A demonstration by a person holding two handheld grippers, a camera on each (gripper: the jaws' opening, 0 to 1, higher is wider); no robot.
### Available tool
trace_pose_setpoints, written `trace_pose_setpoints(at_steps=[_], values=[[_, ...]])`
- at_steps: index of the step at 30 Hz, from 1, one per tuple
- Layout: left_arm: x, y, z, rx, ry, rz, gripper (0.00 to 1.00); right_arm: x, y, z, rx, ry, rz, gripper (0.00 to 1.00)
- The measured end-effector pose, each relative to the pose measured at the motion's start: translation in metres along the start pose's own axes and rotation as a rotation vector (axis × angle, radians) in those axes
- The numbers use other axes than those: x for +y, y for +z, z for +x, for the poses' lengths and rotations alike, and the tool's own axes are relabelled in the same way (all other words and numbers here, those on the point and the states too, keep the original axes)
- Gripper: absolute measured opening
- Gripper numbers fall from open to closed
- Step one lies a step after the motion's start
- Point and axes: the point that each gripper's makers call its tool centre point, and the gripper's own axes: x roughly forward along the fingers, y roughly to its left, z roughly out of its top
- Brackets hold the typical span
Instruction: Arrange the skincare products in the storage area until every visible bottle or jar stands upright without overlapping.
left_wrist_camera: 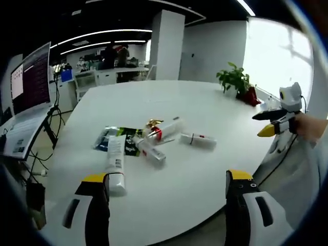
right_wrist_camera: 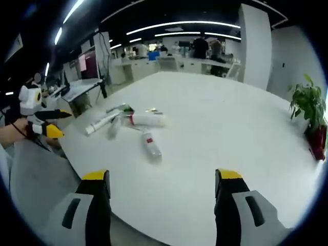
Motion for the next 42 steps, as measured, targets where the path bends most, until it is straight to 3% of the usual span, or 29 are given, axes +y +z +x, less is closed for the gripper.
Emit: trace_pose_setpoints(at_steps=[6,15,19,24,42], values=[[0.003,-0.002,0.001,0.004,-0.004,-0.019,0.88,-0.001,0.012,0.010,-0.001,0.003,-0.025,0.82],[0.005,-0.003,0.000,0.000,0.002,-0.017,0.87,0.004,0.047,0.032,-0.010,0.049,-0.140,0.80],[0.004,-0.003,0.000,-0.001,-0.007,-0.025,0.85,0.016,0.050,0.045,0.019,0.121,-0.185,0.77],[0.004,-0.004,0.001,0.004,-0.004,-0.013,0.86,0.023,0.059,0.061,0.050,0.157,-0.302,0.78],[0.002,-0.001,0.000,-0.010,-0.008,-0.035,0.87,0.031,0.079,0.099,0.097,0.248,-0.437,0.76]])
